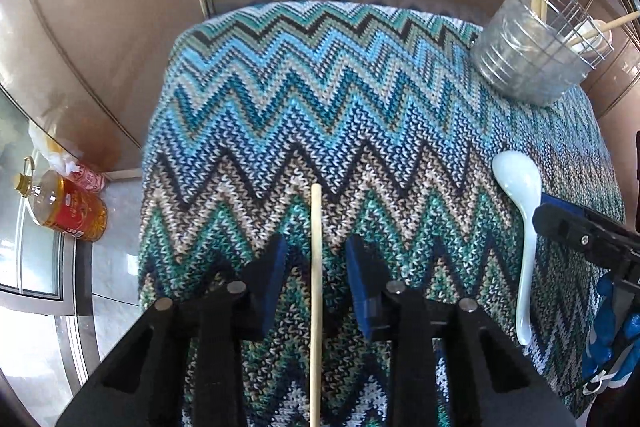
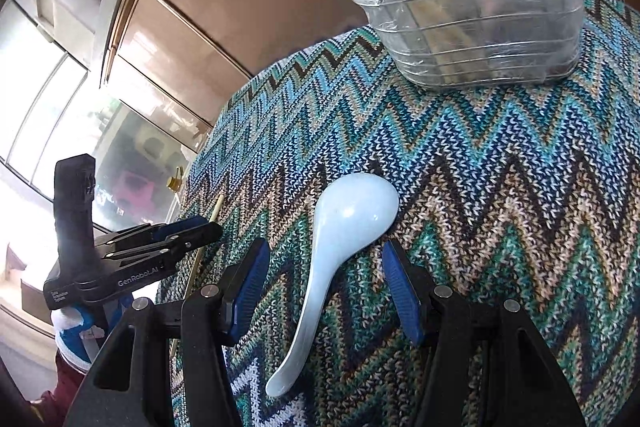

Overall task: Organize utensils
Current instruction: 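Grasp the white spoon with the right tool while the left tool grasps the last chopstick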

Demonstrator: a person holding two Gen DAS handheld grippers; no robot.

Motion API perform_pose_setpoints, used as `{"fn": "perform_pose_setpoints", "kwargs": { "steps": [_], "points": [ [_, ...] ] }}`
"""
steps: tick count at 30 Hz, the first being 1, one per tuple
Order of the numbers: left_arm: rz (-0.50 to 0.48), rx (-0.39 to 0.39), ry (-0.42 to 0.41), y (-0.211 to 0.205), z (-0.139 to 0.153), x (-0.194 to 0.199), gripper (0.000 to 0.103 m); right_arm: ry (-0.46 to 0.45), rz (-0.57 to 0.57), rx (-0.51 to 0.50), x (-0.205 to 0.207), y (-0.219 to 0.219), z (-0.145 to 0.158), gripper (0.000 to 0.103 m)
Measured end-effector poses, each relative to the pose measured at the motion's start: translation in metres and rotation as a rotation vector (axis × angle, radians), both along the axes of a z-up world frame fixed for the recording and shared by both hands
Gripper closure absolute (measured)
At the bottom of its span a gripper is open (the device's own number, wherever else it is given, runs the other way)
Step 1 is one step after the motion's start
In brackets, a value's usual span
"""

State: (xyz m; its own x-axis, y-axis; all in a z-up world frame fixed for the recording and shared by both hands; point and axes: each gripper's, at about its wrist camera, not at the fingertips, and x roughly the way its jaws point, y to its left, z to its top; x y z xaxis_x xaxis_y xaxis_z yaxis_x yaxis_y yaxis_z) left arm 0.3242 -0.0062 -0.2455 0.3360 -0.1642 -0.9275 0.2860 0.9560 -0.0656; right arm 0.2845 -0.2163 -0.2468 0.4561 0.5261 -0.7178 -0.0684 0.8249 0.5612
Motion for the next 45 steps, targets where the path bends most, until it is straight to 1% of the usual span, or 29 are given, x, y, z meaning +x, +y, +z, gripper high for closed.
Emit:
{"fn": "perform_pose_setpoints", "kwargs": {
  "steps": [5,7,9,10,11,13,19,23,25,28,32,35,37,38,42,44,45],
  "points": [
    [-0.028,-0.012,0.039,-0.001,-0.002,0.011,0.078,0.013,-0.004,0.053,0.010,-0.003,-0.003,0.045],
    [-0.031,-0.012,0.049,0.001,-0.003,0.016,0.082,0.016,-0.003,0.071,0.013,-0.004,-0.004,0.045],
    [-0.021,-0.011,0.054,-0.001,-0.001,0.018,0.090,0.018,-0.002,0.078,0.014,-0.004,-0.003,0.045],
    [-0.017,-0.014,0.056,0.000,0.000,0.021,0.092,0.016,-0.001,0.078,0.014,-0.004,-0.001,0.045],
    [-0.013,-0.021,0.057,0.001,0.000,0.022,0.096,0.011,-0.002,0.075,0.015,-0.003,0.001,0.045],
    [-0.003,-0.052,0.063,0.007,0.002,0.023,0.098,-0.008,0.003,0.066,0.017,0.003,0.009,0.045],
    [0.012,-0.098,0.057,0.027,-0.001,0.024,0.099,-0.087,0.096,0.040,0.021,0.041,0.042,0.045],
    [0.014,-0.114,0.046,0.034,-0.001,0.019,0.099,-0.108,0.082,0.008,0.023,0.041,0.050,0.045],
    [0.014,-0.119,0.046,0.039,0.001,0.019,0.099,-0.095,0.062,-0.018,0.026,0.037,0.048,0.045],
    [0.018,-0.123,0.052,0.040,0.000,0.020,0.099,-0.065,0.056,-0.053,0.033,0.030,0.041,0.049],
    [0.026,-0.126,0.062,0.048,-0.003,0.018,0.099,-0.037,0.105,-0.075,0.041,0.035,0.028,0.053],
    [0.021,-0.118,0.066,0.045,-0.006,0.019,0.099,-0.020,0.128,-0.063,0.053,0.035,0.020,0.056],
    [0.017,-0.112,0.075,0.046,-0.006,0.022,0.099,-0.004,0.150,-0.053,0.060,0.036,0.016,0.056],
    [0.015,-0.108,0.079,0.040,-0.005,0.025,0.099,0.005,0.168,-0.052,0.065,0.039,0.014,0.056],
    [-0.002,-0.092,0.100,0.038,-0.004,0.025,0.099,0.013,0.241,-0.080,0.077,0.057,0.009,0.057],
    [-0.004,-0.092,0.124,0.037,-0.005,0.028,0.099,0.019,0.285,-0.104,0.083,0.064,0.008,0.066],
    [-0.005,-0.094,0.138,0.039,-0.005,0.030,0.099,0.024,0.309,-0.116,0.085,0.068,0.007,0.068]
  ]
}}
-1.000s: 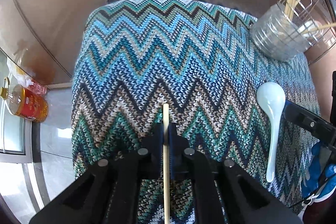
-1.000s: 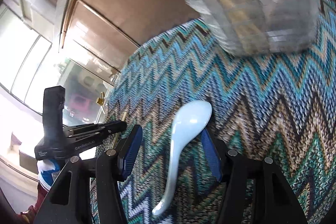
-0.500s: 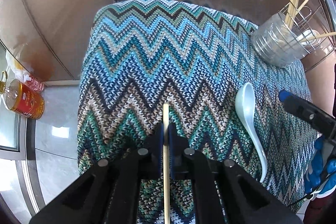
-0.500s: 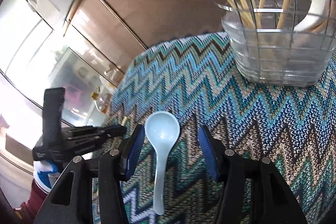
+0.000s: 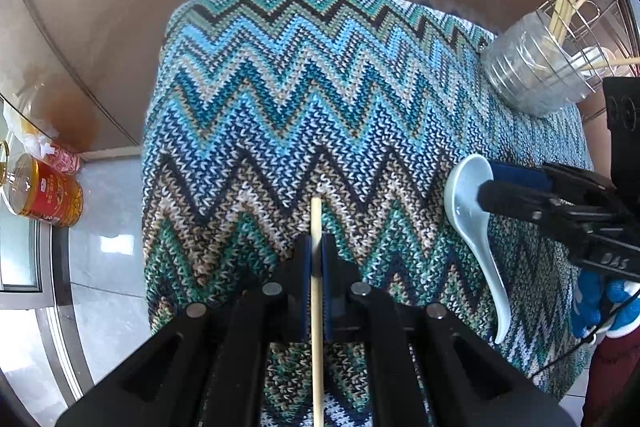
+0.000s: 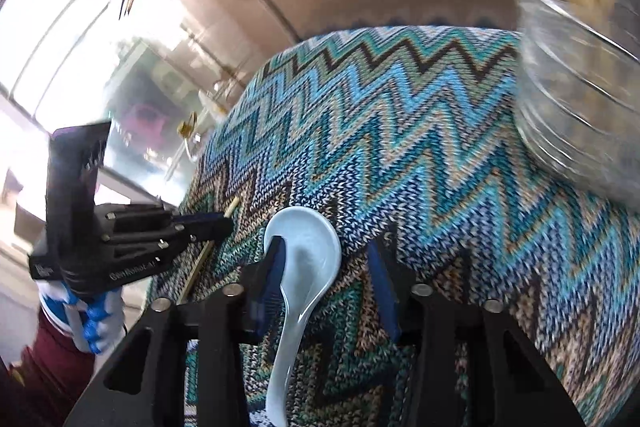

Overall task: Organize utensils
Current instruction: 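Grasp the white spoon with the right tool while the left tool grasps the last chopstick, then carry spoon and chopstick over the holder and lower them in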

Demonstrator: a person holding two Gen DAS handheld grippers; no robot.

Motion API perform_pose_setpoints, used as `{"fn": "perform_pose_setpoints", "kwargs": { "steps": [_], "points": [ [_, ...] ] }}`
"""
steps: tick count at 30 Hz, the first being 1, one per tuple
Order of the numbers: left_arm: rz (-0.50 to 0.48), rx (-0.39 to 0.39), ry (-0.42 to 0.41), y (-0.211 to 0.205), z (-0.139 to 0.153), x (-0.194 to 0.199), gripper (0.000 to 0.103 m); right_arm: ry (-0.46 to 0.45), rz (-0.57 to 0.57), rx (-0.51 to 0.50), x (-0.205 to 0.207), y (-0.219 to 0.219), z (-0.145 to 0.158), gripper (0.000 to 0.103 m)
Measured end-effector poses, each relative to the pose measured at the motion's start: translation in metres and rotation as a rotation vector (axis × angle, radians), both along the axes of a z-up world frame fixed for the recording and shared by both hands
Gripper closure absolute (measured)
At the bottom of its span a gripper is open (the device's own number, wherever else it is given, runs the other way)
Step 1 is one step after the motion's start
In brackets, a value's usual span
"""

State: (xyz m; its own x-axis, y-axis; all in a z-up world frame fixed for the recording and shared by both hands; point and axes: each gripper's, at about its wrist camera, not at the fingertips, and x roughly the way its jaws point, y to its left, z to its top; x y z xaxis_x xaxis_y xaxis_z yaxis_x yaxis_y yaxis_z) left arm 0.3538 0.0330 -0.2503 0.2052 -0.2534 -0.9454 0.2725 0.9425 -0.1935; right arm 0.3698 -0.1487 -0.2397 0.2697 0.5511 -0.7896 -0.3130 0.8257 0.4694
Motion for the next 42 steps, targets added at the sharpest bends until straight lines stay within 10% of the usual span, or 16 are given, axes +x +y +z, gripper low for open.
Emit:
{"fn": "perform_pose_setpoints", "kwargs": {
  "steps": [20,29,42],
  "points": [
    [-0.080,0.104,0.137,-0.012,0.001,0.030,0.097,0.065,0.289,-0.176,0.037,0.051,0.000,0.092],
    [-0.016,0.067,0.034,-0.027,0.010,0.000,0.099,-0.066,0.248,-0.258,-0.001,0.067,0.025,0.097],
    [-0.048,-0.020,-0.249,-0.077,0.115,-0.065,0.099,-0.324,0.060,-0.244,-0.088,0.012,0.124,0.097]
  ]
}}
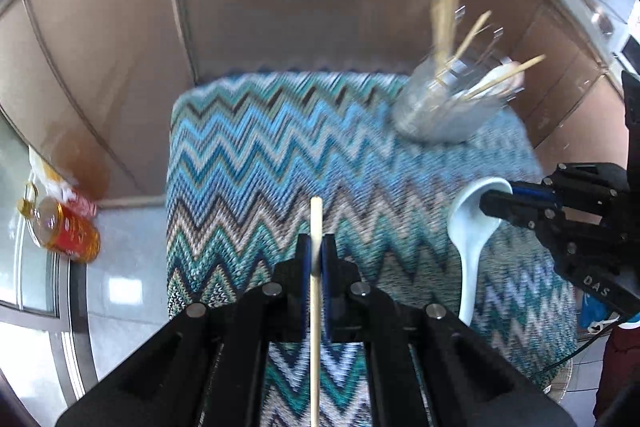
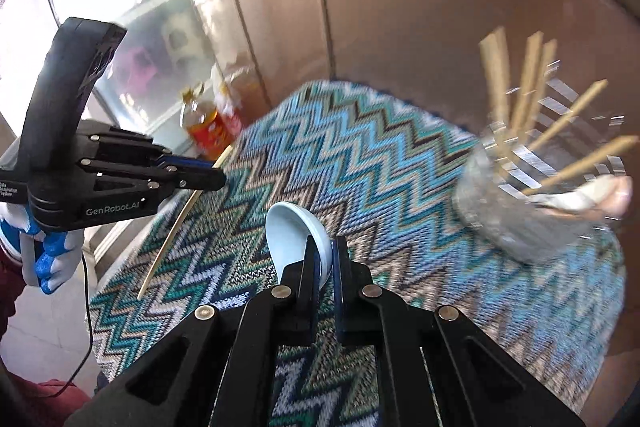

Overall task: Organize utensils
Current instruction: 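Carry spoon and chopstick over the holder and lower them in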

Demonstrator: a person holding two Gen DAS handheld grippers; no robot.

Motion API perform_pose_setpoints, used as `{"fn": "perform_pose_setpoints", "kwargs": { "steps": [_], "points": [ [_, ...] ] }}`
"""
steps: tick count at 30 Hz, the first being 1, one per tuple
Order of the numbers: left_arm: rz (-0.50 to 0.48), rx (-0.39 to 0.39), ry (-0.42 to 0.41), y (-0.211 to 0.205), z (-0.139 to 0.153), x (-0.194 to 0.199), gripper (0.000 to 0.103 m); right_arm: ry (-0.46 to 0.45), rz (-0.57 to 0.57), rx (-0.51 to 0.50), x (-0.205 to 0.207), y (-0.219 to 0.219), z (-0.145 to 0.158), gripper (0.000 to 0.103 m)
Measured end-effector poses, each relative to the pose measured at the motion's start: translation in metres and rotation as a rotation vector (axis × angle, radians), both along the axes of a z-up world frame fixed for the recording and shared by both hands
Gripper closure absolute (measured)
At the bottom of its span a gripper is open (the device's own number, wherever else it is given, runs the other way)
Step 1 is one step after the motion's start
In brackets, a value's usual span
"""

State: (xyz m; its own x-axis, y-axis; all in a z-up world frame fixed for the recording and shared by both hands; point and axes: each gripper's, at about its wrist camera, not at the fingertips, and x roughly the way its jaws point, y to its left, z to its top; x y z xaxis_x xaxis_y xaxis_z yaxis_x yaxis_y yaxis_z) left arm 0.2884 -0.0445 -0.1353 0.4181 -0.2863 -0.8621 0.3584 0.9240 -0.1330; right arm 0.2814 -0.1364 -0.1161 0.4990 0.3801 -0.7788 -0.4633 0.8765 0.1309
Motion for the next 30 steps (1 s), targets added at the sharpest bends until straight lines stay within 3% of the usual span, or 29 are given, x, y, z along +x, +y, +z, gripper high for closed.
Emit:
{"fn": "perform_pose_setpoints", "kwargs": {
  "steps": [8,17,23,30],
  "points": [
    [-0.039,-0.100,-0.161,-0.009,0.078,-0.025,0.099,-0.196,-0.180,0.043,-0.035,-0.064,0.085,0.097],
    [0.043,-0.340,-0.342,-0.014,0.164,-0.015,0.099,-0.430,-0.390,0.076,-0.036,-0.111,0.147,0.097],
    [0.148,-0.458,-0.506,-0.041,0.190,0.011,0.099,-0.529,-0.472,0.099,-0.009,-0.129,0.146,0.097],
    [0.234,-0.454,-0.678,-0.080,0.177,0.047,0.099,-0.562,-0.486,0.053,0.039,-0.132,0.118,0.097]
  ]
}}
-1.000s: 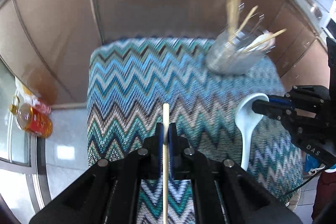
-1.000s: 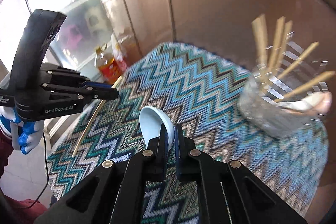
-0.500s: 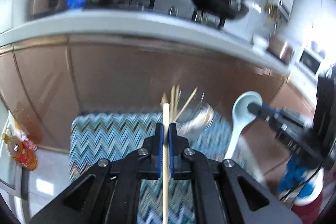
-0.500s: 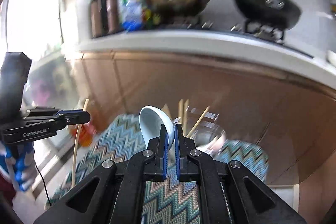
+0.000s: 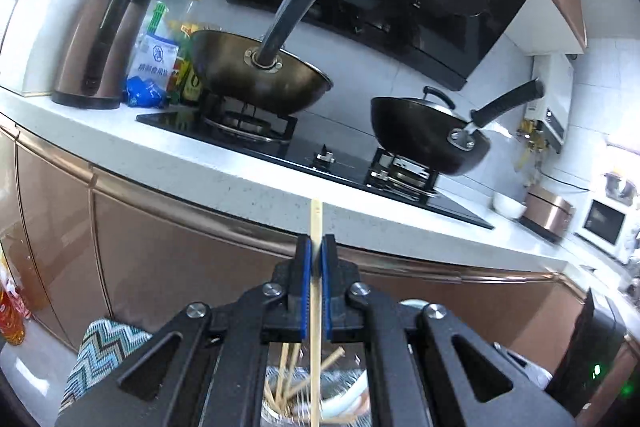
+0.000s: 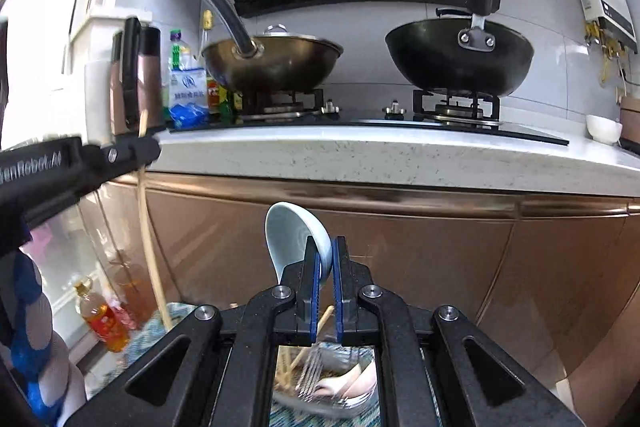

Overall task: Organize utensils
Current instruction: 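Carry spoon and chopstick over the holder and lower them in, then open both tools to release spoon and chopstick into the holder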

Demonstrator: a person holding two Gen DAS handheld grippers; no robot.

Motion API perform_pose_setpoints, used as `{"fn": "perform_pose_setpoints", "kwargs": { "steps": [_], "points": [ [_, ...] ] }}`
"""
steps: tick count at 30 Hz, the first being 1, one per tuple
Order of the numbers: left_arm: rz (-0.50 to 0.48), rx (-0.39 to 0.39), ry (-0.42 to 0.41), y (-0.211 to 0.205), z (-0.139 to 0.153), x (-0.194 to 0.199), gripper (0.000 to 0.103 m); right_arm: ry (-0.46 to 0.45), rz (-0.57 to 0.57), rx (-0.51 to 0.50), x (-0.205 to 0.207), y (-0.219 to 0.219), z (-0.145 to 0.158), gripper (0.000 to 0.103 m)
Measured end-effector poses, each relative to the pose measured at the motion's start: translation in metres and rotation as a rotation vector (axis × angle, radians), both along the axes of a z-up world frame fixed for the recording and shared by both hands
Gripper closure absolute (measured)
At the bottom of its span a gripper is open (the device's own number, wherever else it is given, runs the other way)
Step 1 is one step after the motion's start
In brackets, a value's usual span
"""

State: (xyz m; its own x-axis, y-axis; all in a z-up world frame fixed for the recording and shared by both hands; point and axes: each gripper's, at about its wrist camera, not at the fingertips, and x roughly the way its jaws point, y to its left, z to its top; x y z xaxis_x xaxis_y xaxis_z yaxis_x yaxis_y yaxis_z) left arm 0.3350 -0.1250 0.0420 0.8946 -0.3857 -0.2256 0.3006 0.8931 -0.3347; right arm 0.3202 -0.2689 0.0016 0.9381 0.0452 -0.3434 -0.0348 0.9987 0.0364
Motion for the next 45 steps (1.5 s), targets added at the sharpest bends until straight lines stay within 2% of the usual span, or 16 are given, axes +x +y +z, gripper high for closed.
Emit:
{"fn": "perform_pose_setpoints", "kwargs": {
  "steps": [6,15,17,18,19,21,25,30,32,38,45],
  "points": [
    [0.056,0.039,-0.013,-0.018,-0.040,0.028,0.099,0.017,0.004,-0.031,0.021,-0.003,-0.032,0.097],
    [0.082,0.027,0.008,-0.026,-0.086,0.045,0.097,0.052,0.032,-0.039,0.028,0.000,-0.064,0.095],
    [0.092,0.044,-0.005,-0.026,-0.089,0.042,0.096,0.053,0.041,-0.037,0.026,0.000,-0.065,0.085],
    [0.090,0.047,-0.008,-0.025,-0.089,0.040,0.092,0.047,0.042,-0.038,0.023,0.000,-0.065,0.081],
    [0.086,0.047,-0.009,-0.024,-0.089,0.038,0.089,0.042,0.038,-0.038,0.021,0.000,-0.064,0.076],
    [0.082,0.052,-0.017,-0.021,-0.085,0.034,0.081,0.037,0.037,-0.027,0.017,-0.001,-0.060,0.074],
    [0.081,0.075,-0.027,-0.015,-0.071,0.021,0.078,0.020,0.020,-0.018,0.004,-0.004,-0.047,0.074],
    [0.097,0.117,-0.027,-0.002,-0.049,-0.004,0.070,-0.008,-0.004,-0.008,-0.026,-0.004,-0.026,0.073],
    [0.101,0.139,-0.036,0.005,-0.038,-0.020,0.069,-0.021,-0.012,-0.007,-0.039,-0.002,-0.016,0.070],
    [0.122,0.206,-0.034,0.025,-0.013,-0.074,0.053,-0.066,-0.024,-0.011,-0.088,0.014,0.015,0.063],
    [0.148,0.270,-0.028,0.051,-0.001,-0.140,0.045,-0.109,-0.045,-0.016,-0.156,0.030,0.036,0.053]
  ]
}}
